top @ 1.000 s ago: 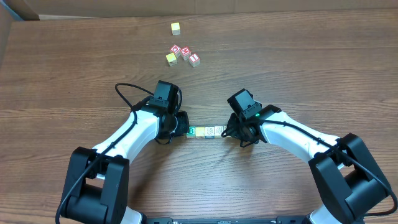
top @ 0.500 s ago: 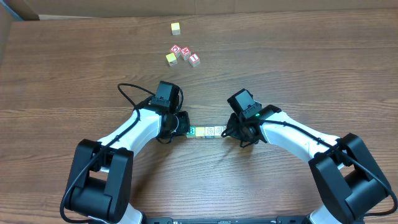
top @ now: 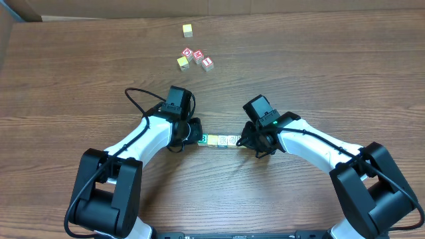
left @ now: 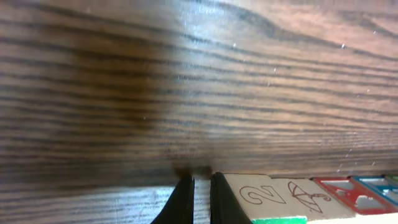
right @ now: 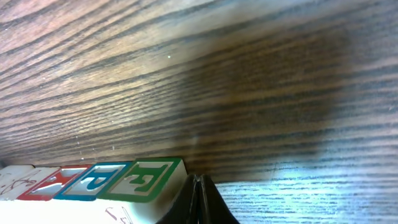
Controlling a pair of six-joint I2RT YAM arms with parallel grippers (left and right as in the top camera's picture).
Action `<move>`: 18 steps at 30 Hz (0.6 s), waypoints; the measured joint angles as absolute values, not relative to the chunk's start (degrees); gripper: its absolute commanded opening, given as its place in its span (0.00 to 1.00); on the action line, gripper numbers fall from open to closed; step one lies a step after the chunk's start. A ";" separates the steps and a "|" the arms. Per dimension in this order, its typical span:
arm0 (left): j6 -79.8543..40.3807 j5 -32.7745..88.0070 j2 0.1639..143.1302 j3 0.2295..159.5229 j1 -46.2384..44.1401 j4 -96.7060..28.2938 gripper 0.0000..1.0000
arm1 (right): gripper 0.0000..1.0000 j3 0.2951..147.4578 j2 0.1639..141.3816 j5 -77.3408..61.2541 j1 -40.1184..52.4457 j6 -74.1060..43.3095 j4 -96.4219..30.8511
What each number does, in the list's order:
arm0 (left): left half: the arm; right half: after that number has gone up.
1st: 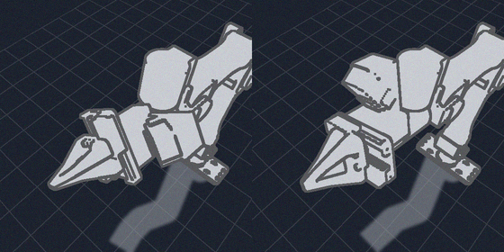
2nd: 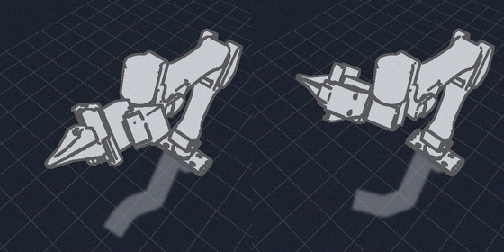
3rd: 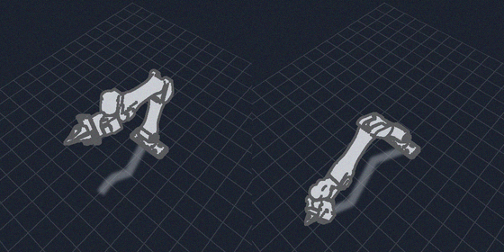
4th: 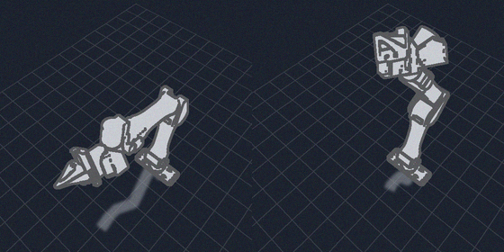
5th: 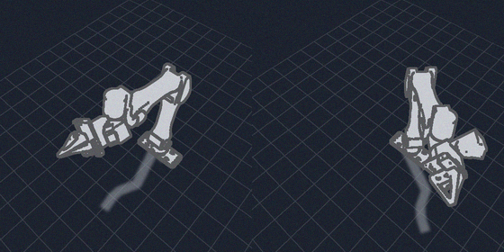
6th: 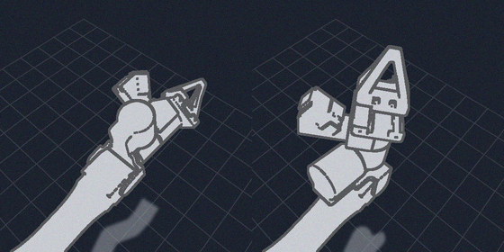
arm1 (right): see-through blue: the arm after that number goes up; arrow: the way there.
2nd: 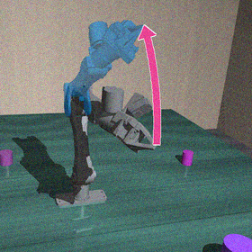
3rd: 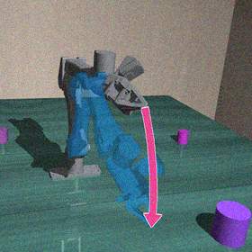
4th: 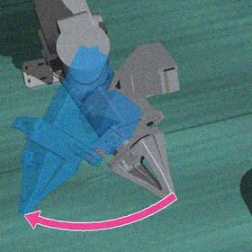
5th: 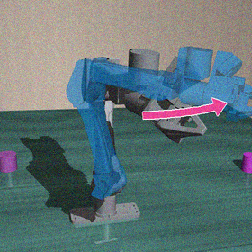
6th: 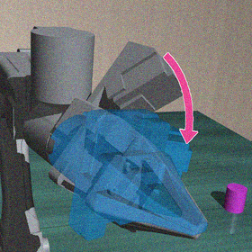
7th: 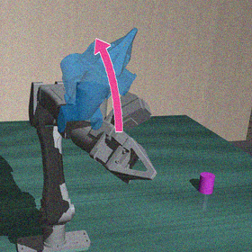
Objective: Flip 5 blocks
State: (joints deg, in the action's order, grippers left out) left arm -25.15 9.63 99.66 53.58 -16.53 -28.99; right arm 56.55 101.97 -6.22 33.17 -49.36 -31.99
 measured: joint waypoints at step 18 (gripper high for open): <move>-25.56 7.03 99.66 53.58 -16.36 -24.67 0.04 | 0.04 56.01 101.97 -5.82 37.32 -63.96 -32.60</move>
State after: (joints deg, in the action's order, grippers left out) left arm -25.56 7.03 99.66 53.58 -16.36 -24.67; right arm 56.01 101.97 -5.82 37.32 -63.96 -32.60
